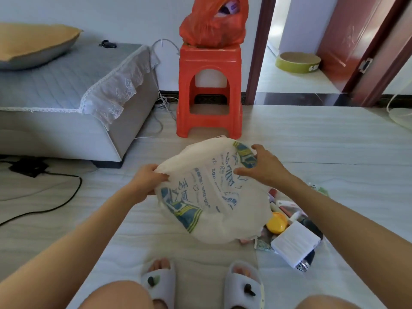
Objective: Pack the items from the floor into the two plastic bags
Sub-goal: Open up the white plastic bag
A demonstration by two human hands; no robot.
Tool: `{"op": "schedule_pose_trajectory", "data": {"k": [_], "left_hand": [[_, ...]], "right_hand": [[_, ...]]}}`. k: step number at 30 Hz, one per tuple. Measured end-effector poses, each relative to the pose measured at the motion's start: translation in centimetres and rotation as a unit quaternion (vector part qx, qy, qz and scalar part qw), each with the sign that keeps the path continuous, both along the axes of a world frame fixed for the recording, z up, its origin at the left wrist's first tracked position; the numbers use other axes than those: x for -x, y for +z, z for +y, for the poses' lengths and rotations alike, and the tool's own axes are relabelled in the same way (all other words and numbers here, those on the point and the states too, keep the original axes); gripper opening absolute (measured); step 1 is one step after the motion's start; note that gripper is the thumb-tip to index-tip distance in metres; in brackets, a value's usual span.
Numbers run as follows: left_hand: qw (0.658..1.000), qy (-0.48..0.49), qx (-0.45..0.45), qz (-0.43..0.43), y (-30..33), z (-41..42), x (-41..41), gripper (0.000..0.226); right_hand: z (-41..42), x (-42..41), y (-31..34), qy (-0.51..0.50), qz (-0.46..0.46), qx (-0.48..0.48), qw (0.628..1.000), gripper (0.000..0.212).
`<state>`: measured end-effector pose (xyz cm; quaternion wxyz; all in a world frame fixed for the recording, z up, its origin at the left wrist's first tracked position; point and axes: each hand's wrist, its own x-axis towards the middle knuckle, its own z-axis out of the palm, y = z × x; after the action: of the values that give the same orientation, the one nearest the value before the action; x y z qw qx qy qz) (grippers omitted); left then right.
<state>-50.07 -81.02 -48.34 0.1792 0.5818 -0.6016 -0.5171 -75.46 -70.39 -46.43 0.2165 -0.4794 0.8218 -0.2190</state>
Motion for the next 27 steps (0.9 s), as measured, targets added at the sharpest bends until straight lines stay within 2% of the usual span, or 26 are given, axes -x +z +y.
{"op": "schedule_pose_trajectory", "data": {"k": [4,7,10,13,14,16,18,19,21,24,27], "left_hand": [[0.994,0.038,-0.096,0.041,-7.1,-1.8,-2.6,0.025],[0.990,0.059,-0.124,0.019,-12.4,-3.5,-4.2,0.028],[0.992,0.035,-0.092,-0.080,-16.6,-4.6,-5.4,0.032],[0.968,-0.045,0.022,-0.245,-18.9,-4.8,-6.2,0.060],[0.948,-0.062,0.099,-0.295,-19.3,-4.8,-6.2,0.066],[0.880,-0.098,0.311,-0.345,-20.1,-4.8,-5.5,0.059],[0.806,-0.171,0.488,-0.289,-20.3,-4.5,-3.4,0.044],[0.775,-0.232,0.531,-0.252,-20.9,-4.4,-2.1,0.038],[0.737,-0.347,0.526,-0.245,-22.3,-4.7,0.6,0.036],[0.703,-0.478,0.370,-0.374,-24.2,-6.2,3.0,0.060],[0.614,-0.555,0.250,-0.503,-25.2,-8.1,2.3,0.076]], "right_hand": [[-3.5,-2.1,-6.9,-0.010,-0.083,-0.071,0.994,0.065],[-6.1,-4.0,-12.7,-0.037,-0.107,-0.092,0.989,0.043],[-8.6,-5.0,-17.0,-0.037,-0.074,-0.105,0.991,0.022],[-10.6,-5.5,-19.6,-0.026,-0.067,-0.086,0.994,0.021],[-11.2,-5.6,-20.0,-0.020,-0.063,-0.082,0.995,0.023],[-12.1,-5.5,-20.6,-0.010,-0.053,-0.075,0.996,0.027],[-12.8,-5.1,-21.0,-0.005,-0.039,-0.068,0.997,0.029],[-13.1,-5.0,-21.1,-0.002,-0.033,-0.069,0.997,0.029],[-13.5,-4.6,-21.5,0.011,-0.022,-0.077,0.997,0.029],[-13.5,-3.6,-22.0,0.024,-0.009,-0.087,0.996,0.028],[-13.9,-1.6,-22.2,0.013,0.034,-0.073,0.997,0.029]]}}
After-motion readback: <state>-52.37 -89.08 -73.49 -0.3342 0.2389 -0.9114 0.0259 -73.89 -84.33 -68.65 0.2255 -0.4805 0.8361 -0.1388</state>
